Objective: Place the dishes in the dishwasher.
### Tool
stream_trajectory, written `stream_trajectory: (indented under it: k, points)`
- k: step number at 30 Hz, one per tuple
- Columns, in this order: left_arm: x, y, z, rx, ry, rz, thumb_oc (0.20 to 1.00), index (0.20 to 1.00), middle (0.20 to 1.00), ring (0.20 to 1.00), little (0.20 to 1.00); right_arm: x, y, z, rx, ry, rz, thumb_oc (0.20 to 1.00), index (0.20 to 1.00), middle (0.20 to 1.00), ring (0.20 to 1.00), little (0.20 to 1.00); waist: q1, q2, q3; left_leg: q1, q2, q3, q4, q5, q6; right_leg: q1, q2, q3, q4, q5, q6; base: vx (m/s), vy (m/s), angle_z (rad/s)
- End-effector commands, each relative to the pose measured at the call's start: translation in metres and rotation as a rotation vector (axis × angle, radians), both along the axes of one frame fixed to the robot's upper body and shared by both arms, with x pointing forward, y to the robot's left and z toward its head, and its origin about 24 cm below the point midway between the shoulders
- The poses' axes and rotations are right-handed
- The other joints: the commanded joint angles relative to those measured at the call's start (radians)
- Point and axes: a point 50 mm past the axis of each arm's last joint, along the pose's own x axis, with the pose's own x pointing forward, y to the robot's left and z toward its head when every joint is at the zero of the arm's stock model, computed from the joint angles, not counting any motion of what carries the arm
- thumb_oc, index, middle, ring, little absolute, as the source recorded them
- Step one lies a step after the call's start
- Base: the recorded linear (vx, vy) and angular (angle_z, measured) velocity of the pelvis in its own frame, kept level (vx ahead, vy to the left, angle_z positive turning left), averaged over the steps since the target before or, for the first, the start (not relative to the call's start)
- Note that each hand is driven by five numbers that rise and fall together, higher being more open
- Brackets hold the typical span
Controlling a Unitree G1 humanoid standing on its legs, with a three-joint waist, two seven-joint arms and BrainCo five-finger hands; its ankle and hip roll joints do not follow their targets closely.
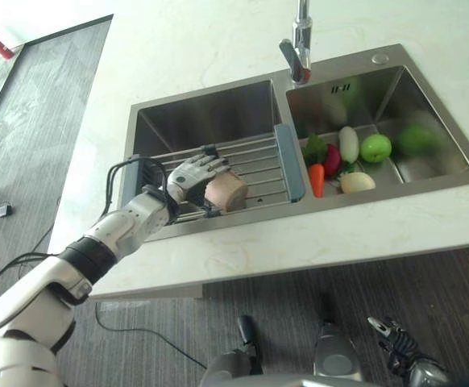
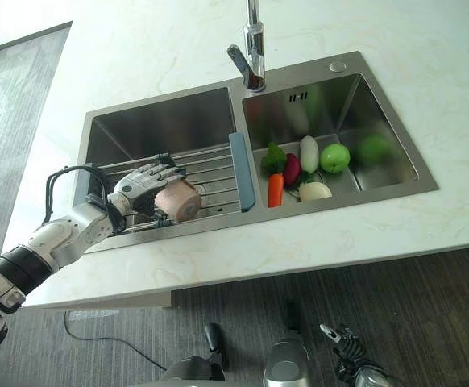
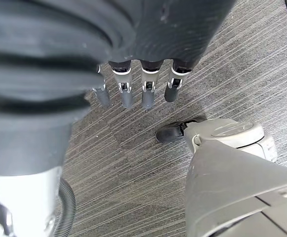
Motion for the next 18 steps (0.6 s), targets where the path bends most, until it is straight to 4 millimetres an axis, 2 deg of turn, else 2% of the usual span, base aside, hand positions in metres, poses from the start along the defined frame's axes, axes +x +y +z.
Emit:
stream_trajectory:
  k: [1,12,18]
  points:
    - [0.011,0.011,0.018,0.069,-0.055,0.048,1.000,1.000,1.000,1.000,1.000,0.013,-0.001,0.005,0.003,-0.058,-0.036,1.000,1.000,1.000,1.000,1.000,-0.006,-0.018,0.025,-0.028,0.007,-0.054,0.013,-0.087,-0.026,-0.045,-0.073,0.056,0.017,-0.040,0.095,0.00,0.000,0.00]
    - [0.020,0.020,0.038,0.122,-0.052,0.101,1.000,1.000,1.000,1.000,1.000,0.026,-0.006,0.013,-0.008,-0.109,-0.031,1.000,1.000,1.000,1.000,1.000,-0.017,-0.010,0.045,-0.047,0.003,-0.048,0.012,-0.084,-0.025,-0.072,-0.073,0.068,0.019,-0.035,0.094,0.00,0.000,0.00]
    - [0.020,0.021,0.041,0.117,-0.062,0.082,1.000,1.000,1.000,1.000,1.000,0.032,-0.004,0.015,0.003,-0.135,-0.028,1.000,1.000,1.000,1.000,1.000,-0.016,-0.011,0.051,-0.055,-0.001,-0.051,0.010,-0.084,-0.022,-0.082,-0.073,0.070,0.019,-0.032,0.095,-0.01,-0.002,0.00]
